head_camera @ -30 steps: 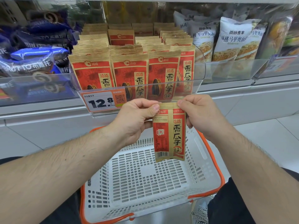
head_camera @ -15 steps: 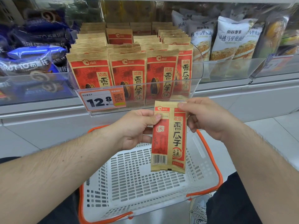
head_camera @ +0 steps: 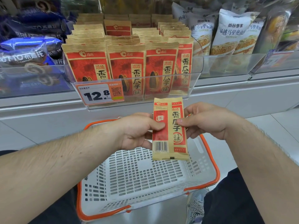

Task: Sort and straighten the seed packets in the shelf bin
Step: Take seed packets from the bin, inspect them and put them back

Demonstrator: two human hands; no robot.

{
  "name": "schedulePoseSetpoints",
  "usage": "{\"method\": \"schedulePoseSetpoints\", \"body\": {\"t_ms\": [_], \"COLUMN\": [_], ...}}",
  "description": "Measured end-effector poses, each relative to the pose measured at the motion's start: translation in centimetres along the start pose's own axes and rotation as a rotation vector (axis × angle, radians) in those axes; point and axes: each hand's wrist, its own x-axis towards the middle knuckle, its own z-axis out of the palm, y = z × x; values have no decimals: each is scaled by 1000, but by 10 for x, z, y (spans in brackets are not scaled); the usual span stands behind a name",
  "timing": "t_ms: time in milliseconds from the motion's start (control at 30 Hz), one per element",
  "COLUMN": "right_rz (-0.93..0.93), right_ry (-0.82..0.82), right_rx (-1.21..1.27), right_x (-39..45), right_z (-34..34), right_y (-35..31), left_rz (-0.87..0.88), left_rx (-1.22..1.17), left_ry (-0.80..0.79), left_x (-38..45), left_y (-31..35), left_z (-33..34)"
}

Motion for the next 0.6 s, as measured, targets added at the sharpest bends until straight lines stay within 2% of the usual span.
{"method": "schedulePoseSetpoints", "body": {"t_ms": [67,233,600], "right_rz": [-1,-40,-44], "right_ry": [-4,-189,-236], "right_rx": [12,2,-27], "right_x": [1,-3,-6], "right_z": [3,6,10], "right_y": [0,4,1], "left_rz": [-32,-93,-100], "left_rx": [-8,-96,-28], "left_ry": [-10,20,57], "left_x": [1,8,9], "left_y": [-3,-5,-6], "left_z": [0,-5,-6]}}
